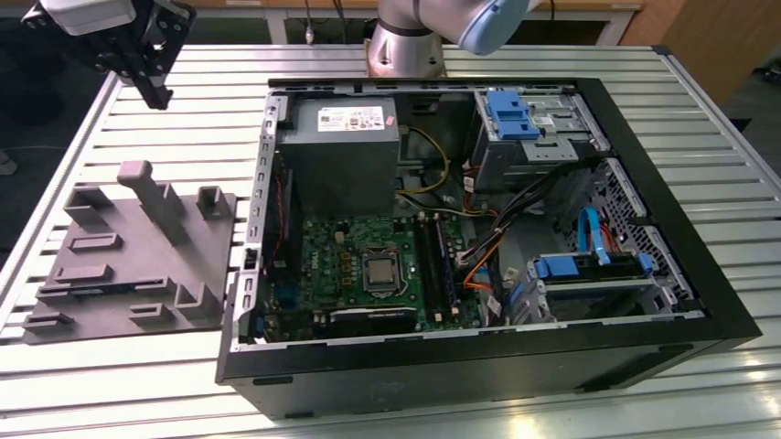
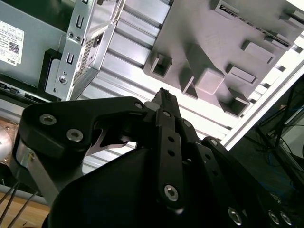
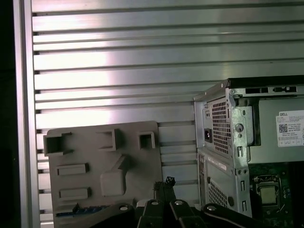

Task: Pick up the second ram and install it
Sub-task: 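Reach for the second ram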

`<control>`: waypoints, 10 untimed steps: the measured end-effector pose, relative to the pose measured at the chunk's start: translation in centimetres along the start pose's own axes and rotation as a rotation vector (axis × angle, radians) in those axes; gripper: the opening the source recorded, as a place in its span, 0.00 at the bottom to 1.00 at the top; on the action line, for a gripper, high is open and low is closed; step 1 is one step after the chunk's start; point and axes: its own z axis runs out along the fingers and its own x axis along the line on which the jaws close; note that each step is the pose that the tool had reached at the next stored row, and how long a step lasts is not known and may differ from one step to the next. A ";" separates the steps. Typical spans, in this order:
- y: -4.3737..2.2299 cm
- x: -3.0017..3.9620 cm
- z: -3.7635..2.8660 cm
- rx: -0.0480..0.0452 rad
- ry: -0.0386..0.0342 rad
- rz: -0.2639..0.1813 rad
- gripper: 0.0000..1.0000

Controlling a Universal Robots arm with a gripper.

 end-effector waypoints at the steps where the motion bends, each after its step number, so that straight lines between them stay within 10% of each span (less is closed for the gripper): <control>1: -0.01 0.07 0.00 0.0000 0.0000 0.000 0.11; 10: -0.08 0.79 -0.01 0.0000 0.0000 0.000 0.11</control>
